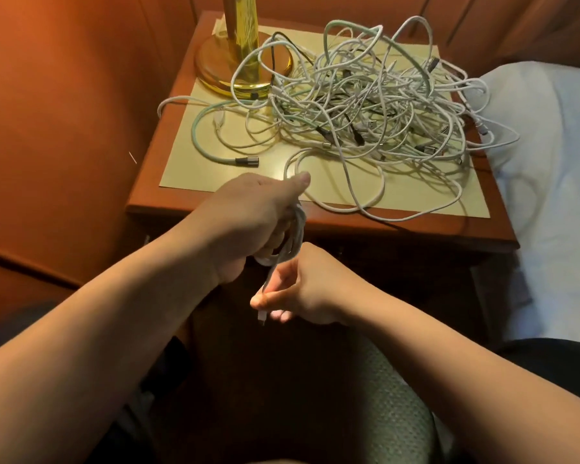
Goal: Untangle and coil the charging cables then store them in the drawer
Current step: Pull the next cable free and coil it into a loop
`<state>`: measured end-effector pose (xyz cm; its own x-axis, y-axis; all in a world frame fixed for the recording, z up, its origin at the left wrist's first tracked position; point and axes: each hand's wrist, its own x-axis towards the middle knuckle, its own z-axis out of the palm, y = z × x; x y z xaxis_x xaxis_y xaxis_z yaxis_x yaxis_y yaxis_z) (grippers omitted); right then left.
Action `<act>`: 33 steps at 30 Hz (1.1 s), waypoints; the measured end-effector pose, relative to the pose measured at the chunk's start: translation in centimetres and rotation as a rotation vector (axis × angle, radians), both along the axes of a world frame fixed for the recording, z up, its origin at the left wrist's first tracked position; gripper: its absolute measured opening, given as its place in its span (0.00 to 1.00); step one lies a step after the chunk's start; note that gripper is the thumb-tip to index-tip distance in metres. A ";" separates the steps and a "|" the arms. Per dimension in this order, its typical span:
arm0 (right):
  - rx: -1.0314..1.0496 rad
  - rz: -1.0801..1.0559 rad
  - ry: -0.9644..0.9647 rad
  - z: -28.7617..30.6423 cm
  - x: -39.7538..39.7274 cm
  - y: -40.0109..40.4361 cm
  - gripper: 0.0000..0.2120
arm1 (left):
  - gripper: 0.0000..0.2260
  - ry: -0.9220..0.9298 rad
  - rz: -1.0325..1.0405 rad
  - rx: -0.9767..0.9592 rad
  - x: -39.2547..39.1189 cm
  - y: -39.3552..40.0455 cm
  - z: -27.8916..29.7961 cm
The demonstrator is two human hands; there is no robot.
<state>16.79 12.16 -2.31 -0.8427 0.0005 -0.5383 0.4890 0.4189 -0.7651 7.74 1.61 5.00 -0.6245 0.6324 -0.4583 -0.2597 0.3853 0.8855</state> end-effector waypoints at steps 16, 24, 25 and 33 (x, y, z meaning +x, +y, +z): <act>0.213 0.109 0.064 0.0 -1.1 -1.1 0.07 | 0.27 0.169 -0.157 -0.215 -1.5 -0.2 1.2; -0.008 -0.009 0.147 4.8 -0.2 2.9 0.18 | 0.24 0.184 0.019 0.047 -4.2 -0.2 0.7; -0.043 -0.057 0.183 5.4 0.0 3.5 0.19 | 0.25 0.236 0.021 0.040 -4.0 0.0 0.5; -0.224 -0.257 0.348 6.6 -0.3 5.5 0.13 | 0.34 0.557 -0.032 -0.032 -2.9 2.2 0.1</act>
<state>16.50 17.70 4.27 -0.9606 0.1481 -0.2350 0.2539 0.1245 -0.9592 4.82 3.83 5.12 -0.7585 0.6463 -0.0835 0.2566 0.4139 0.8734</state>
